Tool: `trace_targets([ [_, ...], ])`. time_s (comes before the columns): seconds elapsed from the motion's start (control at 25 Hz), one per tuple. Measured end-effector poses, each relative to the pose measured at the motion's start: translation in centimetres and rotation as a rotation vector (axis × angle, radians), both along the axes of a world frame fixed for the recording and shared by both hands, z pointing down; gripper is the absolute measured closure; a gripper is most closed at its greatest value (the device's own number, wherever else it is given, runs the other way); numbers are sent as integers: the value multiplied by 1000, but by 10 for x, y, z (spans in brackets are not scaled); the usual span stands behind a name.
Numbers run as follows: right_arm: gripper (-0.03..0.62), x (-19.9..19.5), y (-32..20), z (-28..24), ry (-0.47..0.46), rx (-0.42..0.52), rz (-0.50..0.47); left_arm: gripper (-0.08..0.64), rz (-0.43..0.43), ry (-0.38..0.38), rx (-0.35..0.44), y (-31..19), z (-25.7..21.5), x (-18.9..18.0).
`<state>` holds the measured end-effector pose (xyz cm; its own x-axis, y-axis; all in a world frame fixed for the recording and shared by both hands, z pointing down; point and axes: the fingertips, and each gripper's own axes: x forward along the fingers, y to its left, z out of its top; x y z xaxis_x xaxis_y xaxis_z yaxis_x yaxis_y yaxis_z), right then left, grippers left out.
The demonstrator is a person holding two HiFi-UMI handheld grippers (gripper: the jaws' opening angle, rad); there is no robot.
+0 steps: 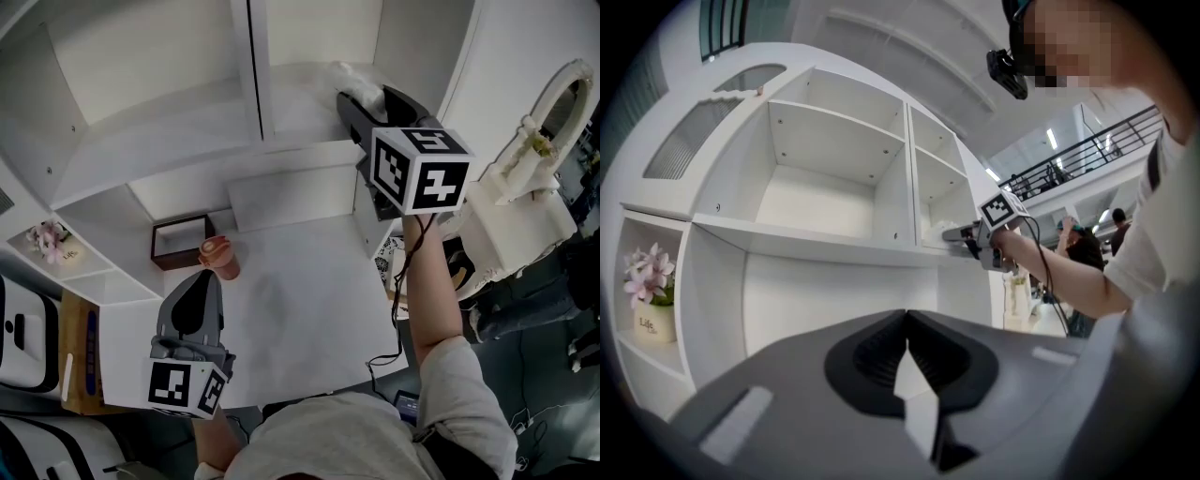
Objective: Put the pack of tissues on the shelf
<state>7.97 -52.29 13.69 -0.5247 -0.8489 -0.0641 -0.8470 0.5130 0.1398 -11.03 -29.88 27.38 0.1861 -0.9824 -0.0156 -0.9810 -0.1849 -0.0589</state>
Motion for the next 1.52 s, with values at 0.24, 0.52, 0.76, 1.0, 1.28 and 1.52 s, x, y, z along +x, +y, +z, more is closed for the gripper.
trace_targets([
  [0.24, 308, -1, 4, -2, -49, -8, -43, 560, 1, 5, 4, 4, 0, -4],
  [0.52, 242, -6, 15, -7, -130, -13, -127, 560, 2, 13, 11, 11, 1, -13],
  [0.76, 193, -6, 23, -11, -88, 46, -66, 560, 23, 13, 13, 15, -1, -22],
  [1.0, 172, -10, 35, -8, -93, 51, -76, 560, 50, 18, 8, 18, -1, -26],
  [1.28, 169, -10, 47, -6, -83, 59, -59, 560, 77, 13, 8, 21, -1, -26],
  [1.52, 172, -6, 64, 0, -86, 64, -40, 560, 105, 12, 3, 21, 0, -24],
])
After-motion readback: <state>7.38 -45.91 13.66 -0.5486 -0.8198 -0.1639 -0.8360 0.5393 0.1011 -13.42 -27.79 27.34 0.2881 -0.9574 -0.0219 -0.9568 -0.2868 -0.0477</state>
